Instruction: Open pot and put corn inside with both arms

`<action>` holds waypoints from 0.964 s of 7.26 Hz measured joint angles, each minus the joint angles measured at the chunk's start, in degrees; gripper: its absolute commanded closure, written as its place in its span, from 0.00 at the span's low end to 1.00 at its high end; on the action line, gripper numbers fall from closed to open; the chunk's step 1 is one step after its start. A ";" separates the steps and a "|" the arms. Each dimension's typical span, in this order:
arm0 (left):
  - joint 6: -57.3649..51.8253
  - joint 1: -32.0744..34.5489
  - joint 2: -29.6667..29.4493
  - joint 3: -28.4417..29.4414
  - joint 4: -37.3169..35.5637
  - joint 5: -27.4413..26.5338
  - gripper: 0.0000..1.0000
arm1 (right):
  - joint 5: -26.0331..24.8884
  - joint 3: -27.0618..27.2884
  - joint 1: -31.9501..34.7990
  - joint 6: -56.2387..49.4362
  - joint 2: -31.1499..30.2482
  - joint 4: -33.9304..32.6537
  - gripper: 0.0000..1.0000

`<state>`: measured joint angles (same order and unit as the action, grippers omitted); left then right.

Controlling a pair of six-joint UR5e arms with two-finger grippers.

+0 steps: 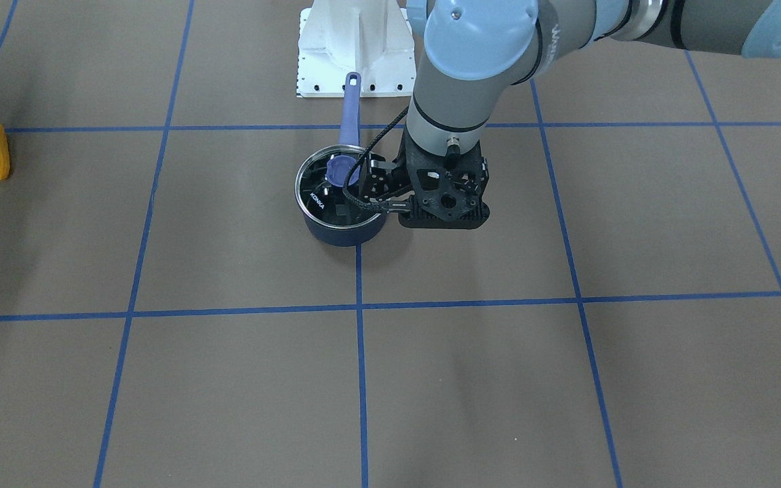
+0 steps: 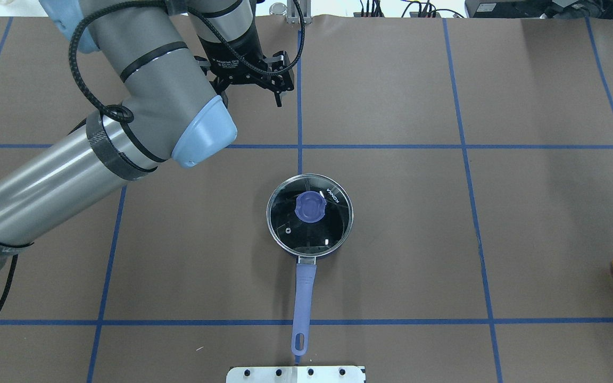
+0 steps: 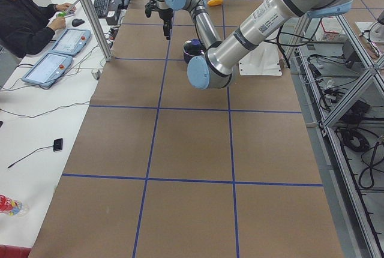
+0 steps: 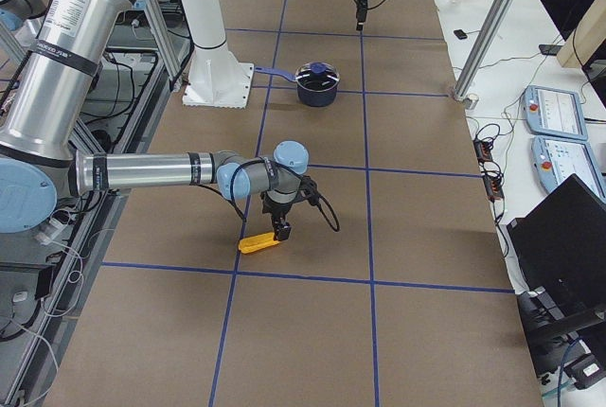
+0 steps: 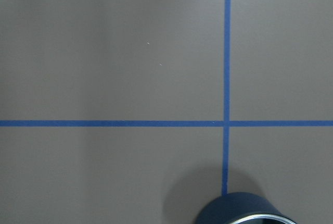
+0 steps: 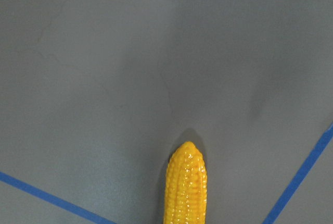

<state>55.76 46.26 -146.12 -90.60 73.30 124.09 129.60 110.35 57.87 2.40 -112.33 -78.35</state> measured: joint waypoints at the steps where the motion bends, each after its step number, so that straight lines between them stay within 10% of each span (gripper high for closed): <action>1: 0.35 -0.70 -0.14 -0.14 0.00 -0.97 0.00 | -1.12 -0.54 -1.77 -0.08 -0.20 0.22 0.03; 7: 0.60 -1.17 -0.13 -0.78 -0.02 -1.68 0.00 | -3.08 -3.42 -7.51 -0.22 -0.44 0.36 0.06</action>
<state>56.36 45.09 -146.25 -91.37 73.28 122.41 126.52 106.93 50.37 2.18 -112.77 -77.98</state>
